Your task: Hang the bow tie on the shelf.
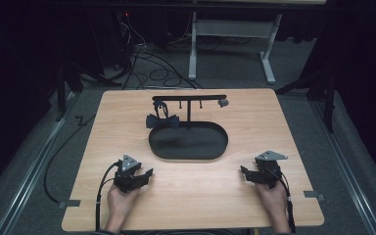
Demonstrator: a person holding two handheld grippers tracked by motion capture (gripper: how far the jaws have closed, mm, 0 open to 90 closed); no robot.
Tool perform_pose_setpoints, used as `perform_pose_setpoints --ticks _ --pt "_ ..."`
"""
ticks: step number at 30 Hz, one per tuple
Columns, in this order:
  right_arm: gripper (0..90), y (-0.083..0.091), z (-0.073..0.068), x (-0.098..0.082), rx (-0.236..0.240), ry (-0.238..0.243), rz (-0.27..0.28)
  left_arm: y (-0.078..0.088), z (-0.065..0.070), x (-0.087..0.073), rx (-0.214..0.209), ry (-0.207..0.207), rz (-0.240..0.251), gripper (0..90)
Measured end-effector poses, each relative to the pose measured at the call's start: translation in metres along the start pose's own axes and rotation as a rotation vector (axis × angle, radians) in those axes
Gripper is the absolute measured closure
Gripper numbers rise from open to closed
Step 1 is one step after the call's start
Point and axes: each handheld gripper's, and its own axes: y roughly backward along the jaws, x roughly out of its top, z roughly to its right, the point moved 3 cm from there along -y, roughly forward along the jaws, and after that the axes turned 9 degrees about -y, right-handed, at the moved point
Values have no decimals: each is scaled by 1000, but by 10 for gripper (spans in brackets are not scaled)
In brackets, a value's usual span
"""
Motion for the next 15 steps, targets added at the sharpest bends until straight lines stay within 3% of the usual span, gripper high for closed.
perform_pose_setpoints --ticks 5,15 --pt "300 0 0 0 -1 3 0 -2 5 1 41 -46 -22 414" --pt "300 0 0 0 -1 3 0 -3 5 1 35 -41 -26 363"
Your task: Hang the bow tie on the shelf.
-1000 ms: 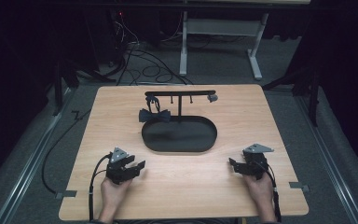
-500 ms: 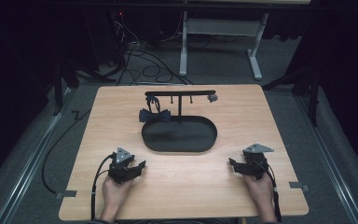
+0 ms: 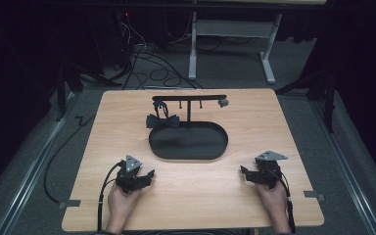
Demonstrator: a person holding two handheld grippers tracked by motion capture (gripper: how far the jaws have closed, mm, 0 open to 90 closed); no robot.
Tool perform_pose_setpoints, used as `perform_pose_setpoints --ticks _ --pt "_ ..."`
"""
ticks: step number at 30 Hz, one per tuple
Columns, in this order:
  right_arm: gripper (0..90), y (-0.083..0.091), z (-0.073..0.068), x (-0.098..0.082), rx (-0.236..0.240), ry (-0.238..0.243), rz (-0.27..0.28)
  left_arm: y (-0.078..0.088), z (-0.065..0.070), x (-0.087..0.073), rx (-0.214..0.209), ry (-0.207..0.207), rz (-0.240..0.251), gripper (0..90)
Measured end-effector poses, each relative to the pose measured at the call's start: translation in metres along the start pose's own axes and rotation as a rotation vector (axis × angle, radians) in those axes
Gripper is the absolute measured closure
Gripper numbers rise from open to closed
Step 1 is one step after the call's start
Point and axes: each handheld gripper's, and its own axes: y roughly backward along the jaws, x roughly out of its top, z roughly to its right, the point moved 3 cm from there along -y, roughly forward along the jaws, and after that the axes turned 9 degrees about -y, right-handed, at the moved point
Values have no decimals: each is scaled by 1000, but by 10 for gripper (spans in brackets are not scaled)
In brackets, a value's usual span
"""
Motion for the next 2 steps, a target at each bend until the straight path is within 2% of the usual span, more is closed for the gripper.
perform_pose_setpoints --ticks 2 --pt "300 0 0 0 0 0 0 0 0 0 0 0 0 362"
